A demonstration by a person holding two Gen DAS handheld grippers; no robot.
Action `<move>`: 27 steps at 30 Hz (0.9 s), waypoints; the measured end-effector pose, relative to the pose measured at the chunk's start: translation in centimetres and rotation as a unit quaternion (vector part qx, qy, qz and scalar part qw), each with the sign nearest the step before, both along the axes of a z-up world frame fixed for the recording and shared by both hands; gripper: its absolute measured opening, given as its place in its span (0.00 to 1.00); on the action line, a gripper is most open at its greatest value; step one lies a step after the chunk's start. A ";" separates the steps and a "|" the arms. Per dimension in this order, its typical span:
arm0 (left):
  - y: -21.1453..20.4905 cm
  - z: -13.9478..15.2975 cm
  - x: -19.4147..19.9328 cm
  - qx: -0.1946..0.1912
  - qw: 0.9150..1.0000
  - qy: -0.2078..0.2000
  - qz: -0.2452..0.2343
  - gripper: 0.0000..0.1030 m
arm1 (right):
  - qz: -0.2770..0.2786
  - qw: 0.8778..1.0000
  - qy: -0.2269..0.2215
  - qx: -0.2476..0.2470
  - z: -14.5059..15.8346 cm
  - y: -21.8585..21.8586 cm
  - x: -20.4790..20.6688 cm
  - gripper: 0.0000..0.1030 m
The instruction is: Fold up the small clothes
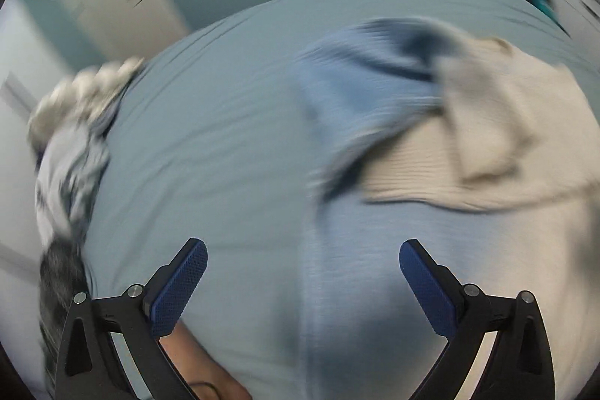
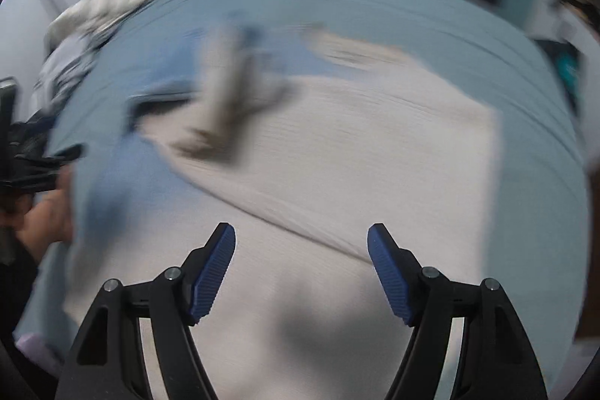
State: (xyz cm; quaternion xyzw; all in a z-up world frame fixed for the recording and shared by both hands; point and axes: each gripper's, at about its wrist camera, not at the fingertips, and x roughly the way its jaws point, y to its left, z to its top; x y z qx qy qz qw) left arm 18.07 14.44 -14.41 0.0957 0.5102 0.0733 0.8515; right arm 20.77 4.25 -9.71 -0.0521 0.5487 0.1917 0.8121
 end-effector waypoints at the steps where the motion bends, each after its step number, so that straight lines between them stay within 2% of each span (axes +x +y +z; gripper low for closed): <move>1: 1.3 -0.4 0.2 -0.019 1.000 0.006 0.024 1.00 | 0.010 1.000 0.019 0.021 -0.2 2.3 1.3 0.68; 3: 3.5 -1.3 0.6 -0.069 0.995 0.026 0.060 1.00 | -0.010 0.997 0.053 0.058 -1.4 6.2 4.7 0.68; 6: 6.3 -1.9 0.2 -0.122 0.988 0.028 0.095 1.00 | -0.077 0.992 0.092 0.038 -5.2 9.7 9.2 0.68; 7: 6.5 -1.6 0.0 -0.127 0.987 0.026 0.099 1.00 | -0.090 0.990 0.105 0.030 -6.4 10.4 10.3 0.65; 8: 7.0 -1.4 -0.1 -0.133 0.986 0.021 0.102 1.00 | -0.097 0.988 0.116 0.032 -7.2 10.9 11.2 0.31; 9: 7.3 -1.1 -0.1 -0.132 0.986 0.016 0.104 1.00 | -0.097 0.987 0.122 0.044 -7.5 11.3 11.8 0.04; 11: 8.1 -0.1 -0.2 -0.120 0.986 -0.006 0.112 1.00 | -0.098 0.987 0.115 0.048 -5.8 12.1 12.5 0.05; 14: 9.1 1.4 -0.9 -0.117 0.983 -0.046 0.133 1.00 | -0.042 0.997 0.032 0.052 3.5 15.0 12.3 0.05; 15: 9.4 1.6 -1.1 -0.121 0.981 -0.054 0.139 1.00 | -0.023 0.998 0.001 0.060 7.9 16.1 12.3 0.05; 18: 10.2 2.6 -1.6 -0.128 0.976 -0.075 0.160 1.00 | -0.003 0.990 -0.047 0.132 18.9 18.8 12.9 0.04; 21: 11.1 3.5 -2.1 -0.140 0.969 -0.097 0.178 1.00 | 0.009 0.982 -0.084 0.167 26.9 22.2 13.4 0.04; 23: 11.5 4.0 -2.4 -0.153 0.965 -0.107 0.186 1.00 | -0.002 0.976 -0.094 0.196 30.5 24.6 13.8 0.04; 27: 12.0 4.1 -2.6 -0.176 0.960 -0.114 0.186 1.00 | -0.010 0.972 -0.098 0.215 32.9 28.6 14.1 0.04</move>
